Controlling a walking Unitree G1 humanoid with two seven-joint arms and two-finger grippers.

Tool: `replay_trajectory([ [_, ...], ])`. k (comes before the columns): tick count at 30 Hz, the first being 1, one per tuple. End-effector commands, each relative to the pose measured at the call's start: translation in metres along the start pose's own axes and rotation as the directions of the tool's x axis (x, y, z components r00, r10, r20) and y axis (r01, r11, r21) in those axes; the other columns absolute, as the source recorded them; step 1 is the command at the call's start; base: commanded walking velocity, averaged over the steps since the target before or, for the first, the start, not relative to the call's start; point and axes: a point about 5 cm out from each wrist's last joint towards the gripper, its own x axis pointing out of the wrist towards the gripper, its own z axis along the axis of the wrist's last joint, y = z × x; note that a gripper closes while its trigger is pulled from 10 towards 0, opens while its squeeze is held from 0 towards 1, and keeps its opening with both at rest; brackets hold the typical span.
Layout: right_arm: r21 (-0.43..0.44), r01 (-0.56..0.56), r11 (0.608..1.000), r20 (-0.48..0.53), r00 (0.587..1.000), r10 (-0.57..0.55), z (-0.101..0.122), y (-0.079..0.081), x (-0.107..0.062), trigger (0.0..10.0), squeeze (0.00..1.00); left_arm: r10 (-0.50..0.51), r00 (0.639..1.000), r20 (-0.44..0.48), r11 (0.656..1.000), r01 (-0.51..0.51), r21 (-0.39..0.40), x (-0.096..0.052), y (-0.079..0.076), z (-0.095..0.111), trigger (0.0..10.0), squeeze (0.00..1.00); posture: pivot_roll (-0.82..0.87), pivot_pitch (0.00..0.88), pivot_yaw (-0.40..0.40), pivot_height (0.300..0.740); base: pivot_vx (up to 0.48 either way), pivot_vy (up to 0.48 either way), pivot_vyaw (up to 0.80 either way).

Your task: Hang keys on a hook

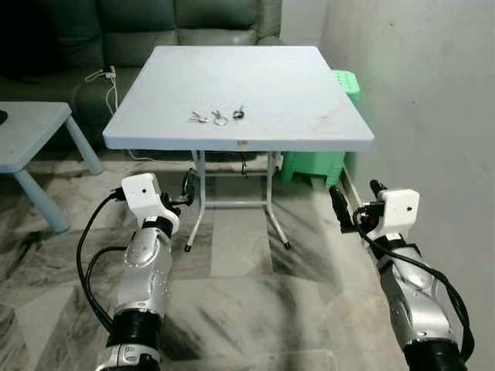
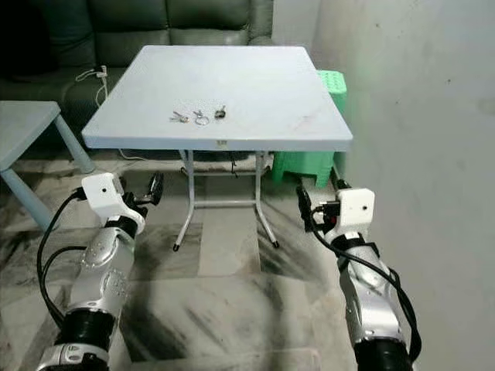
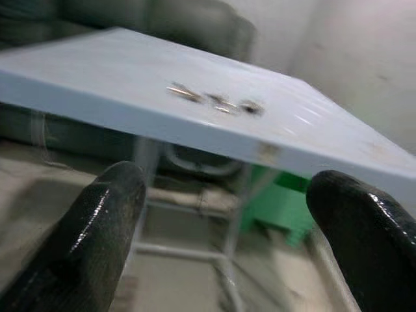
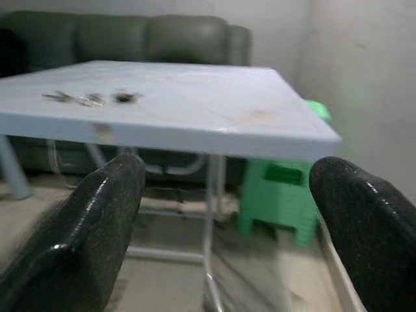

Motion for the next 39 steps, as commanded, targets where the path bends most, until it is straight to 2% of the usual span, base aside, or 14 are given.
replay_trajectory([
  [1, 0.011, -0.015, 1.000, 0.014, 1.000, 0.015, 0.0034, 0.0041, 0.0031, 10.0, 0.00, 0.012, 1.000, 0.014, 1.000, -0.012, 0.021, 0.0021, 0.0063, 0.0061, 10.0, 0.00, -0.05, 0.000, -0.025, 0.740, 0.000, 0.480, 0.00],
  [17, 0.011, -0.021, 1.000, 0.013, 1.000, 0.020, 0.0032, 0.0050, 0.0034, 10.0, 0.00, 0.021, 1.000, 0.014, 1.000, -0.021, 0.008, 0.0014, 0.0064, 0.0054, 10.0, 0.00, -0.05, 0.000, -0.030, 0.740, 0.000, 0.465, 0.00],
  [21, 0.012, -0.021, 1.000, 0.013, 1.000, 0.021, 0.0033, 0.0053, 0.0031, 10.0, 0.00, 0.049, 0.999, 0.005, 0.999, -0.049, 0.021, 0.0001, 0.0075, 0.0035, 10.0, 0.00, -0.05, 0.000, -0.030, 0.740, 0.000, 0.000, 0.00],
  [39, 0.036, -0.019, 0.999, 0.011, 1.000, 0.018, 0.0027, 0.0056, 0.0026, 10.0, 0.00, 0.035, 0.999, 0.023, 0.999, -0.035, 0.010, -0.0029, 0.0071, 0.0048, 10.0, 0.00, -0.04, 0.000, -0.036, 0.740, 0.000, 0.000, 0.00],
])
